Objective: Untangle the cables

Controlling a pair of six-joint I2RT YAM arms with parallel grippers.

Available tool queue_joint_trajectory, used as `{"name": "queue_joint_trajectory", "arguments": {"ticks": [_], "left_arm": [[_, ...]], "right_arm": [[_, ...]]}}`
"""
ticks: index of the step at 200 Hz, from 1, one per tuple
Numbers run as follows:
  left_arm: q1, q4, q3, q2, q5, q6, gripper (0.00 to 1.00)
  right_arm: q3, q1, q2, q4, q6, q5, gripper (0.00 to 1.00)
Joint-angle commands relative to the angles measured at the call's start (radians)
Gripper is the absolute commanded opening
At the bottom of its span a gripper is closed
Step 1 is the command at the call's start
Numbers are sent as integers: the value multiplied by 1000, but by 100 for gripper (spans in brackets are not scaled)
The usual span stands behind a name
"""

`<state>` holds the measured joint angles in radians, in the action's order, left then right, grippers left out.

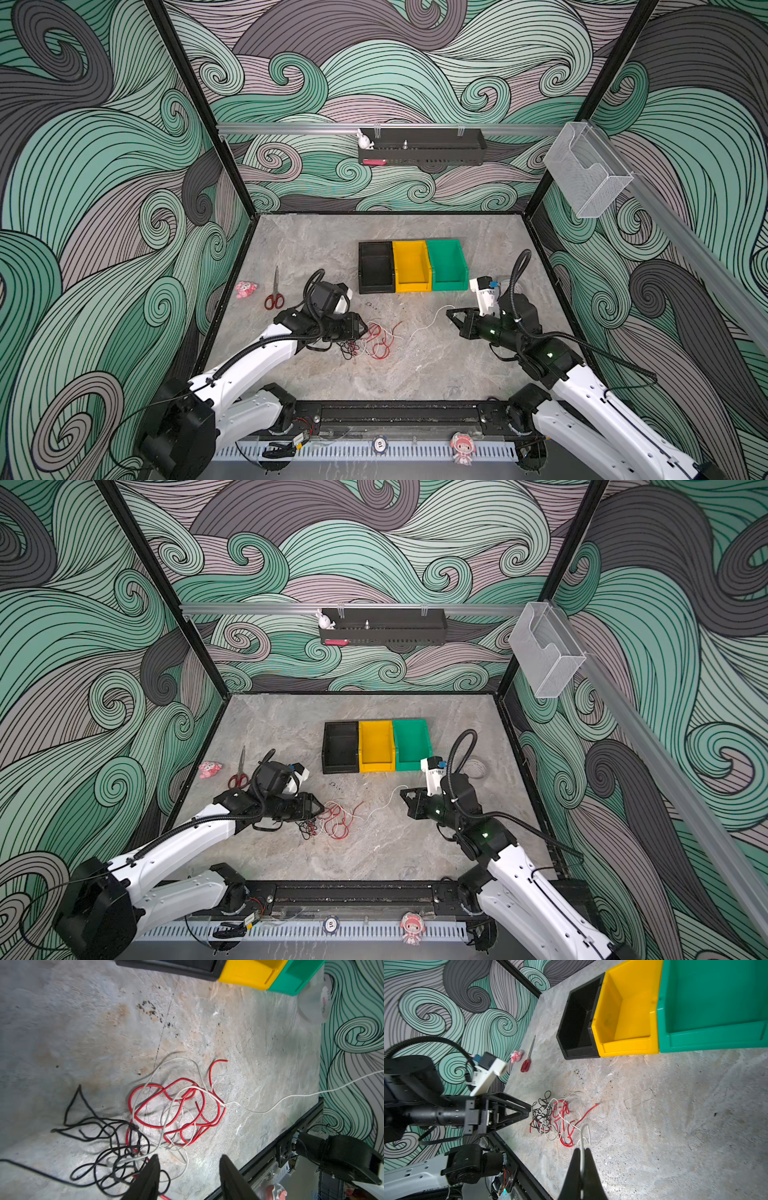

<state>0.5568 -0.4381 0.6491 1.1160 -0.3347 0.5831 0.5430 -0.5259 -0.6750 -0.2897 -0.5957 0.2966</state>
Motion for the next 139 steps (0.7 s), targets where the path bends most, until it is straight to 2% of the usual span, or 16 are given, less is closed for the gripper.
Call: {"name": "queue_joint_trajectory", "arguments": {"ticks": [1,77,139], "left_arm": [[15,20,55,45,19,-74,48],[33,1,75,128,68,-122,49],[47,71,58,199,29,-114,48]], "right_arm": [[51,4,21,0,-10,27,0],[143,4,55,-46,15,26,0],[126,5,57,-7,-13,61,0]]}}
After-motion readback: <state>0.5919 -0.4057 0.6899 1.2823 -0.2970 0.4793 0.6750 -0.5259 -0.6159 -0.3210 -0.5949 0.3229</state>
